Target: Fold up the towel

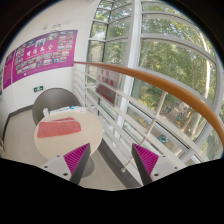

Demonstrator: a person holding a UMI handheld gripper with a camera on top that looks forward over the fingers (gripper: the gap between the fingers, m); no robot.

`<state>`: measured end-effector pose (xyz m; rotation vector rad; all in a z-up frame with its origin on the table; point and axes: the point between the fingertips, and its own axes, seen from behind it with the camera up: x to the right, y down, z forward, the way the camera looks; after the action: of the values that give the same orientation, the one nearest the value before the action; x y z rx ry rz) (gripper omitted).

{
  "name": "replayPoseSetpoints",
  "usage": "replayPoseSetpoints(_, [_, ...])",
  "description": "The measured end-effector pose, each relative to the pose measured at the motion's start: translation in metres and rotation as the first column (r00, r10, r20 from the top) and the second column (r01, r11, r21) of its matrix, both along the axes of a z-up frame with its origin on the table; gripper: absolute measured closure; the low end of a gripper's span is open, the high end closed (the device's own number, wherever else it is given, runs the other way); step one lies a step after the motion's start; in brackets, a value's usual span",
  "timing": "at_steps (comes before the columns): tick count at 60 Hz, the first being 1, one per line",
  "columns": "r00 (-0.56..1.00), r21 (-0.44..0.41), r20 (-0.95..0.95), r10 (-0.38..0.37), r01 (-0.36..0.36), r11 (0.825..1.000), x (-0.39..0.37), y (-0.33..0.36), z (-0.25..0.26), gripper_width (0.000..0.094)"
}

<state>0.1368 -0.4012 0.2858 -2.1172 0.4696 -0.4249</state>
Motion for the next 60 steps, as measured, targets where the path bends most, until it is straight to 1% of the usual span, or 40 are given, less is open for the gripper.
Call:
replayPoseSetpoints(4, [1.000,-0.018,-0.010,0.006,-0.006,1.000,-0.005,-0.002,-0.008,0.0079])
replayPoseSetpoints(5, [1.000,-0.020,-0.008,0.006,-0.006,1.000,-0.011,0.003,-0.020,0.0080])
replayPoseSetpoints(7, [1.000,-0.035,-0.014,0.011,-0.011,0.999,-0.007,-0.003,-0.024,0.0077])
replayPoseSetpoints(8, [1.000,-0.042,-0.014,0.009,-0.010,0.999,-0.020,0.003,-0.031,0.0077])
replayPoseSetpoints(13, [0.999,-0.069,-0.021,0.030,-0.031,0.997,-0.035,0.001,-0.050,0.0079])
replayPoseSetpoints(14, [0.999,-0.075,-0.020,0.036,-0.038,0.996,-0.034,0.015,-0.060,0.0078])
replayPoseSetpoints(15, [0.999,-0.080,-0.022,0.044,-0.045,0.996,-0.046,0.008,-0.066,0.0076])
replayPoseSetpoints(19, [0.996,-0.101,-0.039,0.080,-0.084,0.991,-0.074,0.015,-0.086,0.0079])
replayPoseSetpoints(22, [0.992,-0.110,-0.061,0.114,-0.121,0.987,-0.095,0.037,-0.102,0.0083])
replayPoseSetpoints(26, [0.982,-0.112,-0.087,0.170,-0.179,0.978,-0.147,0.051,-0.122,0.0081])
replayPoseSetpoints(31, [0.967,-0.104,-0.104,0.234,-0.244,0.964,-0.192,0.095,-0.141,0.0075])
replayPoseSetpoints(37, [0.946,-0.045,-0.110,0.305,-0.311,0.949,-0.262,0.161,-0.159,0.0073])
replayPoseSetpoints(43, [0.924,-0.002,-0.119,0.364,-0.367,0.930,-0.306,0.240,-0.173,0.0077])
replayPoseSetpoints(50, [0.912,0.021,-0.107,0.395,-0.395,0.918,-0.344,0.329,-0.200,0.0076])
replayPoseSetpoints(58, [0.905,-0.010,-0.069,0.421,-0.422,0.906,-0.355,0.409,-0.237,0.0076])
replayPoseSetpoints(60, [0.905,-0.016,-0.058,0.422,-0.424,0.906,-0.358,0.427,-0.246,0.0077])
